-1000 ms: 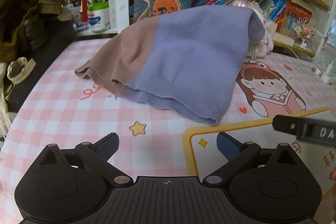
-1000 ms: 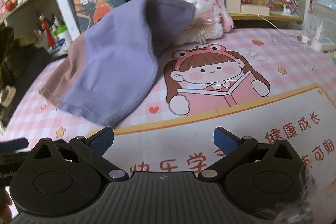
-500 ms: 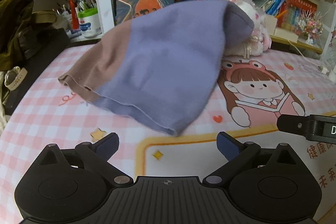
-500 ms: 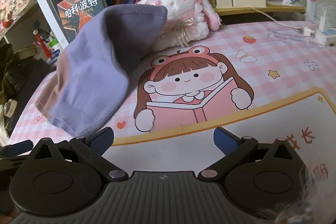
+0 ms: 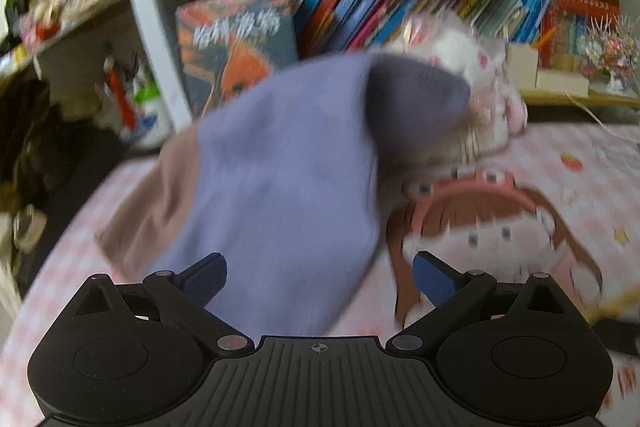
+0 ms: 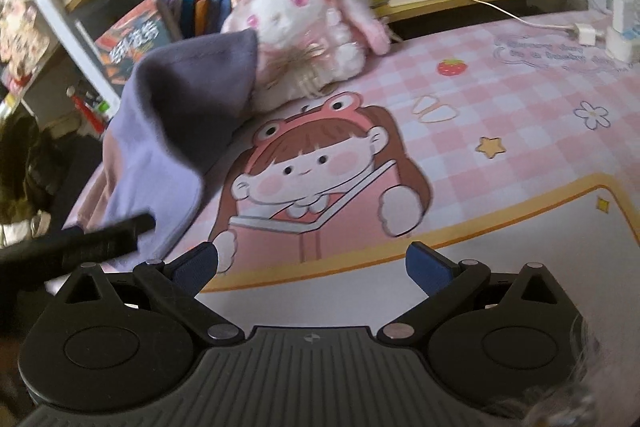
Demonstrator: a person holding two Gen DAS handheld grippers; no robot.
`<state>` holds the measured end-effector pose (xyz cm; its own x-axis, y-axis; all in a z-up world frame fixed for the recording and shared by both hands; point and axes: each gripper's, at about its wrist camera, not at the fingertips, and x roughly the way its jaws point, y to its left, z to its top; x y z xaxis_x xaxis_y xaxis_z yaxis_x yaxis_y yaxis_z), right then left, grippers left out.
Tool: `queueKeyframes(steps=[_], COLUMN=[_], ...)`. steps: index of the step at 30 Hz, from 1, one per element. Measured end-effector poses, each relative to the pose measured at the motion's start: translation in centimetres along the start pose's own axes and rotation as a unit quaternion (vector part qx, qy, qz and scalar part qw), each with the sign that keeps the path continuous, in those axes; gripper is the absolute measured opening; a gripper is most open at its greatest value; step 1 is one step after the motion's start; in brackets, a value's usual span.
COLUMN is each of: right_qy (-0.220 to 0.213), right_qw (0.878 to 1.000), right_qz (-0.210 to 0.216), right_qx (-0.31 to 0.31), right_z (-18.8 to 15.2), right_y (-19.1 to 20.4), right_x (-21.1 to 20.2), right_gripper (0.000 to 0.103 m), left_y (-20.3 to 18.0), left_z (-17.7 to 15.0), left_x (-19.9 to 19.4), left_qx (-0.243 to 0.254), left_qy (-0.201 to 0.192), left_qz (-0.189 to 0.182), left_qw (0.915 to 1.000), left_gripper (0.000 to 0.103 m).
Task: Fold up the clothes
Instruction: 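Reach both grippers to the sweater and grasp its edges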
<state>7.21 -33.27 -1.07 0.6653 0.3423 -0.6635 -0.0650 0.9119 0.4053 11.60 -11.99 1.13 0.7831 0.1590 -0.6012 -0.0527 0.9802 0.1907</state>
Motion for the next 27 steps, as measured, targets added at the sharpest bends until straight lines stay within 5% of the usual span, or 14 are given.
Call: queueKeyframes(steps=[7, 9, 10, 11, 13, 17, 23, 27], right_qy=[-0.003, -0.005, -0.005, -0.004, 0.001, 0.02, 0.08, 0.119], right_qw=[0.999, 0.997, 0.996, 0.994, 0.989, 0.977, 0.937, 0.915], right_qz=[0.036, 0.058, 0.071, 0.085, 0.113, 0.168, 0.283, 0.307], right_qx=[0.032, 0.045, 0.055, 0.068, 0.091, 0.126, 0.191, 0.232], right_z=[1.2, 1.6, 1.8, 2.0, 2.4, 3.2, 3.0, 1.9], right_y=[-2.4, -2.8, -3.1, -3.4, -3.7, -3.8, -2.5, -1.7], right_x=[-0.4, -0.6, -0.7, -0.7, -0.6, 0.0, 2.4, 3.7], right_gripper=[0.101, 0.101, 0.101, 0.1, 0.1, 0.092, 0.092, 0.092], left_y=[-2.1, -1.8, -1.4, -0.9, 0.6, 3.7, 3.0, 1.7], left_z=[3.1, 3.2, 3.1, 2.9, 2.7, 1.7, -1.4, -3.7], left_x=[4.5, 5.5, 5.9, 6.1, 6.1, 3.1, -4.1, -6.8], left_qx=[0.044, 0.05, 0.052, 0.054, 0.043, 0.012, 0.07, 0.081], left_qy=[-0.016, -0.015, -0.013, -0.009, 0.003, -0.022, -0.05, -0.039], left_qz=[0.096, 0.122, 0.131, 0.134, 0.124, 0.12, 0.084, 0.067], left_qw=[0.9943, 0.9912, 0.99, 0.9895, 0.9914, 0.9925, 0.9927, 0.9936], left_gripper=[0.1, 0.093, 0.077, 0.042, 0.011, 0.008, 0.007, 0.007])
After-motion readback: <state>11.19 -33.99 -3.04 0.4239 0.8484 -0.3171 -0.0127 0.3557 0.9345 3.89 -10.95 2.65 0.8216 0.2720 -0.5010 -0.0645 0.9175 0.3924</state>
